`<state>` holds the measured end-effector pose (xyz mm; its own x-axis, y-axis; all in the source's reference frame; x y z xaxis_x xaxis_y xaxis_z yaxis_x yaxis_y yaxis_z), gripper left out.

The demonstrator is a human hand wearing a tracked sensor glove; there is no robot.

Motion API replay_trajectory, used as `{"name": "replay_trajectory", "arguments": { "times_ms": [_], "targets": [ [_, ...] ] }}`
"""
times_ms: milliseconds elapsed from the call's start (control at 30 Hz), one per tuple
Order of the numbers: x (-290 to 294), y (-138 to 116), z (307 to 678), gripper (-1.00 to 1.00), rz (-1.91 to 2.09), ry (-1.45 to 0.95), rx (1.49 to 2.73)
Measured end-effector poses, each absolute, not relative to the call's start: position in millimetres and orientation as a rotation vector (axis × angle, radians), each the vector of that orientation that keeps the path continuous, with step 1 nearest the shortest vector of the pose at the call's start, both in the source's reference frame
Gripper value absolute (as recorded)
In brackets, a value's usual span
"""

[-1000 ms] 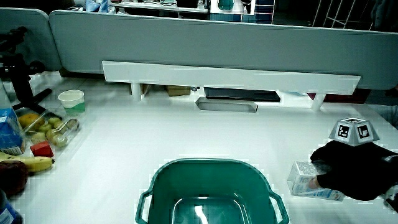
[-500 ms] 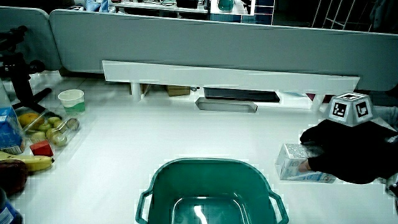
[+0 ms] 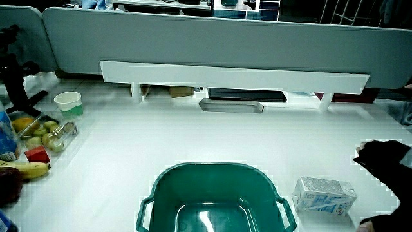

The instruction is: Pick milk from desk

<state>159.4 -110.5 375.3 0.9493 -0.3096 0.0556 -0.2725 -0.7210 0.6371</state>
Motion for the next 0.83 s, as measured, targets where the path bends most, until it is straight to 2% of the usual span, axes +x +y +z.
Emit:
{"name": "replay_trajectory", "arguments": {
  "times_ms": [533,833],
  "targets": [
    [118.7,-106.3,307.3,1.0,-0.103,-0.553,2.533],
    [89.6,-102.3,285.7,1.0,-0.061,-0.646,2.556]
  ]
}}
